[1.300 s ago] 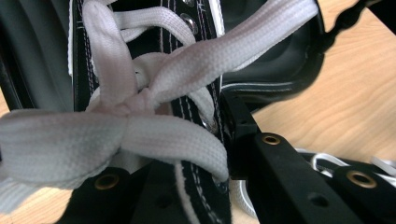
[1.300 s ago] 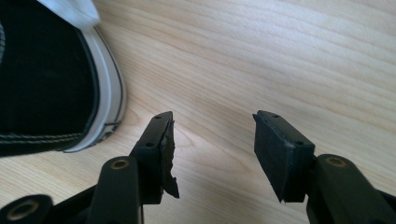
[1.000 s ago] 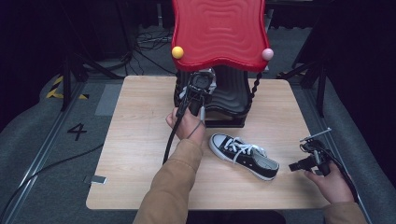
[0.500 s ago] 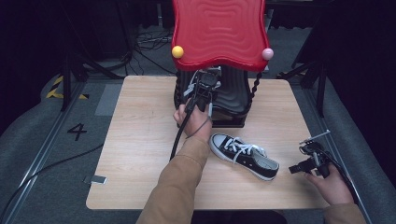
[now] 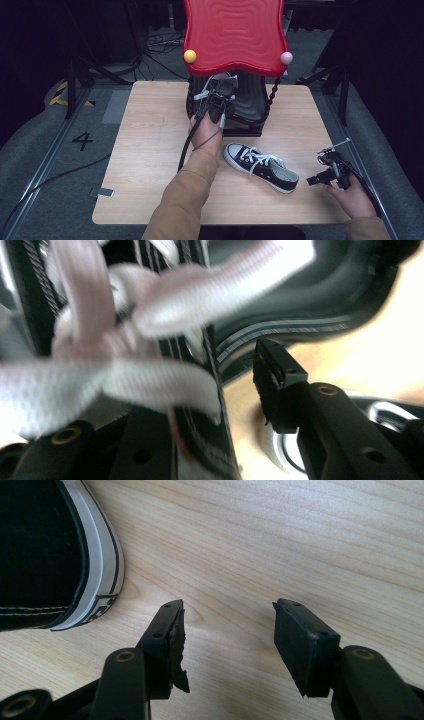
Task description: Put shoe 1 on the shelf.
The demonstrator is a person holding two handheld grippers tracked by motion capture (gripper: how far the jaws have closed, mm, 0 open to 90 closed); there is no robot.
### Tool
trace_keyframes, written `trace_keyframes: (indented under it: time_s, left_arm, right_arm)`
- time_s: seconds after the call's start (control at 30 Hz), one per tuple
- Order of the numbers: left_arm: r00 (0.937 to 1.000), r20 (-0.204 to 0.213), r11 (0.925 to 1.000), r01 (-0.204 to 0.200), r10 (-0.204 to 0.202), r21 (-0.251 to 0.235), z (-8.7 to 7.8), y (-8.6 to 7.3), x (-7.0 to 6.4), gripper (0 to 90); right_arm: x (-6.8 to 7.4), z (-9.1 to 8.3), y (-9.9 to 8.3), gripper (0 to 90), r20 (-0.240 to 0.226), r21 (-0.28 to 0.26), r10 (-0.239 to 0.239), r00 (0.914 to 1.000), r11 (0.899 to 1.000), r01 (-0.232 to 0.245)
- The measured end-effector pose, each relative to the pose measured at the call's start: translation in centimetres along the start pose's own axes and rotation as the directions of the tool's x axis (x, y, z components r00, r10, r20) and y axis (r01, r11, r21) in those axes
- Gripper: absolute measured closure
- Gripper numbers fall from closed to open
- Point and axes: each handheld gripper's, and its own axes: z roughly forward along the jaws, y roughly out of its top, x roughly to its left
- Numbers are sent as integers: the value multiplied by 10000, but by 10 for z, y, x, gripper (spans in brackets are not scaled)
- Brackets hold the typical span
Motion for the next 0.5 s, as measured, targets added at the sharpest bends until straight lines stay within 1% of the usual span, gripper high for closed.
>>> trace_keyframes:
  time_s: [0.03, 0.07, 0.13, 0.27, 0.37, 0.43, 0.47, 0.5]
  left_arm:
    - [9998, 68, 9997, -209, 209, -86, -3, -1, 0, 617]
    - [9995, 45, 9994, -305, 306, -155, -7, -3, 0, 612]
    - [9986, 311, 9988, -431, 438, -219, -14, -7, 0, 608]
    - [9960, 328, 9957, -813, 828, -440, -33, -18, 0, 610]
    - [9949, 545, 9941, -814, 854, -715, -49, -29, 1, 614]
    - [9925, 708, 9931, -948, 997, -684, -57, -36, 2, 649]
    - [9907, 861, 9930, -1003, 1055, -620, -62, -41, 3, 664]
    - [9892, 952, 9927, -1059, 1111, -576, -64, -45, 4, 702]
  right_arm:
    - [0, 0, 1, 461, 4, 18, 2, 10000, 10000, -2]
    - [1, 0, 1, 461, -1, 6, 4, 10000, 10000, -4]
    - [1, 0, 3, 460, 9, 8, -42, 10000, 10000, 42]
    - [3, 1, 6, 459, -8, -28, -66, 10000, 10000, 66]
    - [5, 1, 8, 459, 2, 27, -153, 9999, 9999, 153]
    - [7, 2, 10, 458, -1, 19, -181, 9998, 9998, 181]
    - [8, 2, 11, 458, 13, 11, -218, 9998, 9998, 218]
    - [9, 3, 12, 458, 0, 36, -251, 9997, 9997, 251]
